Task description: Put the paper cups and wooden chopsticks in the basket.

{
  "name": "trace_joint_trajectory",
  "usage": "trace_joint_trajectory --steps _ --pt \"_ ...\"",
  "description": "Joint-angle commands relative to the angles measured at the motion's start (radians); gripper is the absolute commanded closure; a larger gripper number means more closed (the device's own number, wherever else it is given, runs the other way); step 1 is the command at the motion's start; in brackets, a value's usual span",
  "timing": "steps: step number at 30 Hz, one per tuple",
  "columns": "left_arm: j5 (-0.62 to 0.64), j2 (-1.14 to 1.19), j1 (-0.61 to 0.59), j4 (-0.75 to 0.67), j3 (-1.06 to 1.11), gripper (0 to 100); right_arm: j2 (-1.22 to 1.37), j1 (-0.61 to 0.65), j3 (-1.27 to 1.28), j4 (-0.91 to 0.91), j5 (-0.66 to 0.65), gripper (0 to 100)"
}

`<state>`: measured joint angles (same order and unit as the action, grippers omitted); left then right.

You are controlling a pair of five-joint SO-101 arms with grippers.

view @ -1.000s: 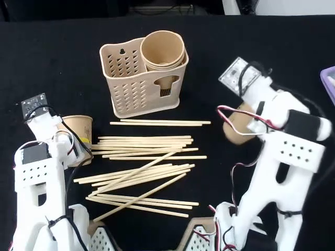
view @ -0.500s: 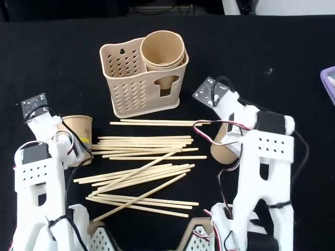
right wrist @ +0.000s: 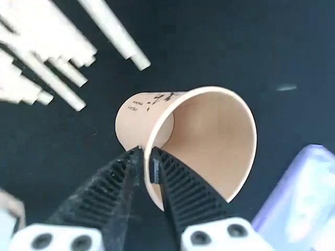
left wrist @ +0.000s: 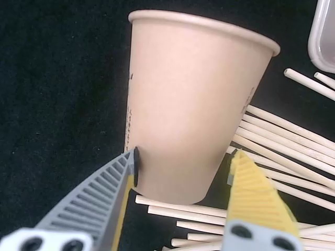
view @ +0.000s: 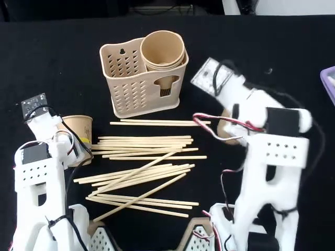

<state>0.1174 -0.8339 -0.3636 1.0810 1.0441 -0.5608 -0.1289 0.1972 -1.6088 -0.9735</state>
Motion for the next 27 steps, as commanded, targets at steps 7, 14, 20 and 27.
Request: trace_joint_trajectory --steps 7,14,20,27 --pt "0.002 -0.011 -0.001 -0.012 -0.007 71 0.019 0.233 -0.532 0.160 0.311 98.8" --pt "0.002 -0.011 -0.001 -0.012 -0.005 71 0.223 0.379 -0.656 0.270 0.344 98.8" --pt "0.002 -0.011 -0.001 -0.012 -0.008 71 0.449 0.450 -0.889 0.203 0.345 98.8" --pt "0.002 -0.011 -0.001 -0.012 -0.008 71 0.708 0.459 -1.115 0.040 0.338 98.8"
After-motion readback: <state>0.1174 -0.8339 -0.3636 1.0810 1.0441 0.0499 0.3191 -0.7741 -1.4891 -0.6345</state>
